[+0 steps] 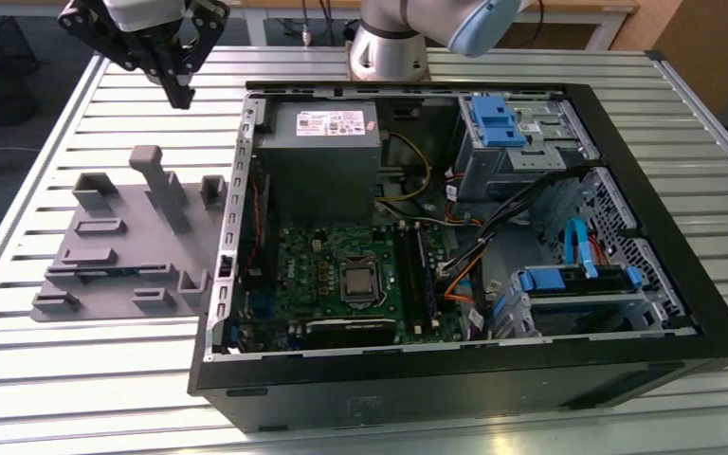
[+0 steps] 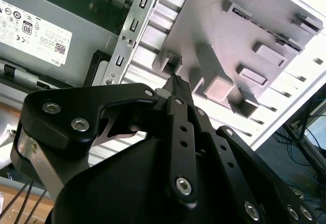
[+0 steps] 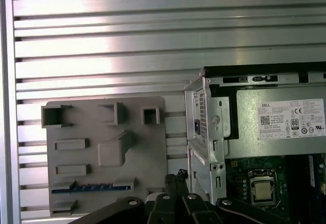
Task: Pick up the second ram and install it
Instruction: 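Reach for the second ram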
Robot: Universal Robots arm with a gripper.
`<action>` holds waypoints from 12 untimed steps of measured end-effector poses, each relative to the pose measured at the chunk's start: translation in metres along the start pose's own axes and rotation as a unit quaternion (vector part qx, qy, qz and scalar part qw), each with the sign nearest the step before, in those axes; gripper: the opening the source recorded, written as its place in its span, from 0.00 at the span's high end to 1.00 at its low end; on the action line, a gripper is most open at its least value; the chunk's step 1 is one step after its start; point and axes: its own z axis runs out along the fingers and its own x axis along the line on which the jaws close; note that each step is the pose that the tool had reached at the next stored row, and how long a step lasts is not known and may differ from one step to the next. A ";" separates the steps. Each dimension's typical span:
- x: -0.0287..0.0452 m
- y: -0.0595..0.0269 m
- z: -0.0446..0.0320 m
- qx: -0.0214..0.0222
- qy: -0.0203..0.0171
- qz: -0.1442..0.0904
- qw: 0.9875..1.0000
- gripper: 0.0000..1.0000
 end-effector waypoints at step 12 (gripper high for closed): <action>0.0051 -0.0004 0.0000 0.000 0.000 0.000 1.000 0.89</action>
